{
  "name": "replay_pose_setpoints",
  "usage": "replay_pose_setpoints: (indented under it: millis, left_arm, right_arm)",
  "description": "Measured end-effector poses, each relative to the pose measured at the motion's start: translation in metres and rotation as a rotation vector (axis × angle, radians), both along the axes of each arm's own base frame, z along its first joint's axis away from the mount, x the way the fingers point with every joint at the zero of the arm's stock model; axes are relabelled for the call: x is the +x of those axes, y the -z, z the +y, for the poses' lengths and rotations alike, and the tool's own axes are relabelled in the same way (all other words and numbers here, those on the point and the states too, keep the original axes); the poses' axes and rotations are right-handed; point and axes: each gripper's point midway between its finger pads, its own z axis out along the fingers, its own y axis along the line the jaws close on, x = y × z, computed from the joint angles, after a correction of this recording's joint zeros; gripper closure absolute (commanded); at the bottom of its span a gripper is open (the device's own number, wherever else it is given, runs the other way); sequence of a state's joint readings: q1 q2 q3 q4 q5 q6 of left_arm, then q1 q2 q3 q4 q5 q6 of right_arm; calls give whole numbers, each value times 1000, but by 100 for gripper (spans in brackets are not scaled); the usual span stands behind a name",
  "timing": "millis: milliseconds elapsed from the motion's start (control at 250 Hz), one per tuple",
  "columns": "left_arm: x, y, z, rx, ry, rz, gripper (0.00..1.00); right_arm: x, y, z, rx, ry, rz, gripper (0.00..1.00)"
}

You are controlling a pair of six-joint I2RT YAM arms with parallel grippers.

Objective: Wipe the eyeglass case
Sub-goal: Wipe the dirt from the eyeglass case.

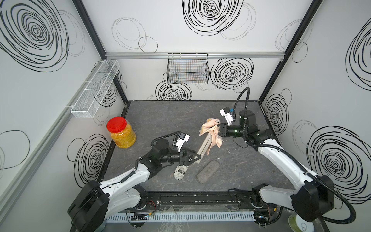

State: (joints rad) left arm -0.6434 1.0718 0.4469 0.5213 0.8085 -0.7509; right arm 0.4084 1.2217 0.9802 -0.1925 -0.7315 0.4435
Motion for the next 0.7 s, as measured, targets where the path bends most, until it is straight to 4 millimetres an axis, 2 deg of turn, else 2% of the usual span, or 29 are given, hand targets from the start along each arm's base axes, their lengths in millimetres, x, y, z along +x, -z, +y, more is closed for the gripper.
replay_pose_setpoints:
  millis: [100, 264, 360, 455, 575, 695]
  left_arm:
    - [0, -1, 0, -2, 1, -9, 35]
    - [0, -1, 0, -1, 2, -15, 35]
    - [0, 0, 0, 1, 2, -12, 36]
    - [1, 3, 0, 9, 1, -8, 36]
    - [1, 9, 0, 36, -3, 2, 35]
    - [5, 10, 1, 61, -19, 5, 36]
  right_arm:
    - [-7, -14, -1, 31, -13, -47, 97]
    - [-32, -55, 0, 145, -89, -163, 97]
    - [-37, -62, 1, 164, -109, -188, 97]
    - [-28, -48, 1, 125, -80, -162, 98]
    - [-7, -12, -3, 17, -3, -75, 98]
    - [4, 17, -13, -84, 71, -21, 98]
